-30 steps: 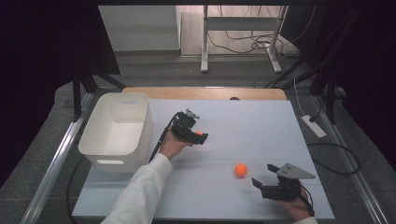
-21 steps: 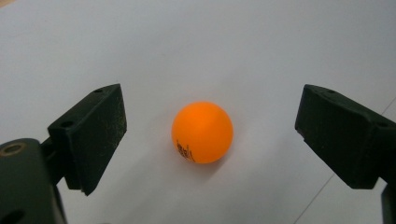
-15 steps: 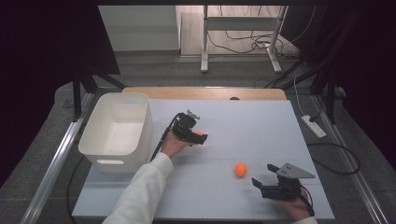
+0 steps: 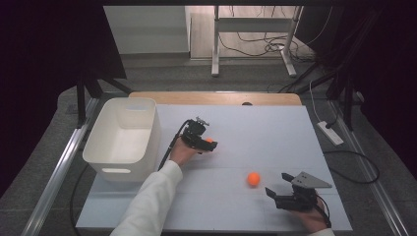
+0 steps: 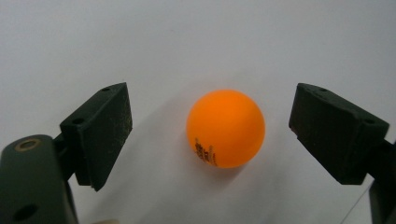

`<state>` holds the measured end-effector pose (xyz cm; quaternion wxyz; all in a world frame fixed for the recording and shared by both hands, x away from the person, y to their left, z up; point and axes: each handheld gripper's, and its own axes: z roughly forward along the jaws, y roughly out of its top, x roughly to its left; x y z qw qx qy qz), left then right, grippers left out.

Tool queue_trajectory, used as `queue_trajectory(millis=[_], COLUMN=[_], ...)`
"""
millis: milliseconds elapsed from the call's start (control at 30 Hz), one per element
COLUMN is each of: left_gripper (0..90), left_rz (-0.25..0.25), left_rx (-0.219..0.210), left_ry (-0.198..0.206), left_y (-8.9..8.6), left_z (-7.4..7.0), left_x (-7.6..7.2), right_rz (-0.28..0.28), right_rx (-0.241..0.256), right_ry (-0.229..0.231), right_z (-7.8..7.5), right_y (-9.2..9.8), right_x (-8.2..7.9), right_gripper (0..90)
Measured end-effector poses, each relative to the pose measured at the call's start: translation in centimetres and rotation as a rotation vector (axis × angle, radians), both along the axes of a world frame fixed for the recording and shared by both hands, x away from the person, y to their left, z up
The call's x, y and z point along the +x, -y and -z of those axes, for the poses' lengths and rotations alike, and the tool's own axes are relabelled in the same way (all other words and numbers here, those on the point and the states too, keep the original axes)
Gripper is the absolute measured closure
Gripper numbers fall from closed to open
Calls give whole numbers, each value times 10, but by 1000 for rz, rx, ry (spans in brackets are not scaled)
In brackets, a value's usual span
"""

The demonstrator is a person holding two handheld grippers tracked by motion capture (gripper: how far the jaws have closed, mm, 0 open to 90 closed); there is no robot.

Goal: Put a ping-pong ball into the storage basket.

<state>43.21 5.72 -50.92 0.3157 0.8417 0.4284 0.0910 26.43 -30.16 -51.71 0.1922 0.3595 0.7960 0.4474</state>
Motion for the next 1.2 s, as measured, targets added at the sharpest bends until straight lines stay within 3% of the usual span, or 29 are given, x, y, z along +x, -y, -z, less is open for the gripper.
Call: queue_trajectory(millis=[300,733,967,1200], left_gripper=[236,405,422,499], left_rz=[27,47,45,51], left_rx=[-20,-4,1,4], left_ry=[-8,-24,-33,-32], left_y=[1,1,2,2], left_z=[2,4,7,7], left_x=[0,0,2,2], right_rz=[-2,0,3,5], right_rx=[-2,7,4,2], right_ry=[4,3,3,3], right_z=[0,-1,-1,-1], right_y=[0,1,2,2], right_x=[0,0,0,0], right_gripper=[151,151,151,151])
